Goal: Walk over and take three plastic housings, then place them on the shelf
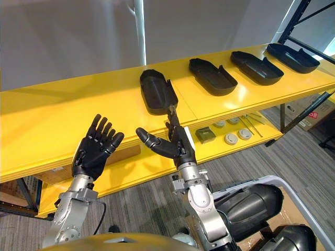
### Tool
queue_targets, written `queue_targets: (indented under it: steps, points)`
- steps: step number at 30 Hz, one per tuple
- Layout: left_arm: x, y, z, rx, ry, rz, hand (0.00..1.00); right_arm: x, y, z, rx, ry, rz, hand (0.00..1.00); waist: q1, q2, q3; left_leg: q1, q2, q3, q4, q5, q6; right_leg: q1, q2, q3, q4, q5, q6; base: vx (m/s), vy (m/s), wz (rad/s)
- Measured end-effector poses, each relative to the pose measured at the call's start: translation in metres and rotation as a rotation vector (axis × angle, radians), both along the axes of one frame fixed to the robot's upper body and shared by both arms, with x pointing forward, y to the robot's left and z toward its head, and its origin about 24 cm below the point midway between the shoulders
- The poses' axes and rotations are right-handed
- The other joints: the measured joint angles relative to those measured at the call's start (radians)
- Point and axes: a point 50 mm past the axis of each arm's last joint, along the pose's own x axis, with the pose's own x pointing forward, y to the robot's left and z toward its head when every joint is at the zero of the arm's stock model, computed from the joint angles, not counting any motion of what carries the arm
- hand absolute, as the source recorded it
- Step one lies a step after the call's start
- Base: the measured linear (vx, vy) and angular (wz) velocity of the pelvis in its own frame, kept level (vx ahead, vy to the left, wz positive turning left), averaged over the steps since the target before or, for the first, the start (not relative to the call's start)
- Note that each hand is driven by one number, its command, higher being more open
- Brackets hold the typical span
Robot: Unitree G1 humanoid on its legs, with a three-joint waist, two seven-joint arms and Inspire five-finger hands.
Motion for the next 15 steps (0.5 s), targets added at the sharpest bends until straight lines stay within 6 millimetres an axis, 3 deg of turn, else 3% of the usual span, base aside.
queue_targets:
  steps: [9,15]
  points:
    - [0.000,0.000,0.001,0.001,-0.003,0.003,1.00,0.008,-0.017,-0.011,-0.011,0.062,-0.168,1.00,-0.001,0.003,-0.017,0.001,-0.001,-0.006,0.000,0.003,0.002,0.001,-0.002,-0.003,0.008,0.000,0.000,0.00,0.000,0.00]
    - [0.001,0.000,0.008,0.002,-0.032,0.002,1.00,0.017,-0.020,-0.016,-0.029,0.086,-0.183,1.00,0.003,0.001,-0.017,0.000,-0.001,-0.017,0.000,0.008,0.004,0.006,-0.002,-0.014,0.008,-0.001,-0.002,0.00,0.004,0.04]
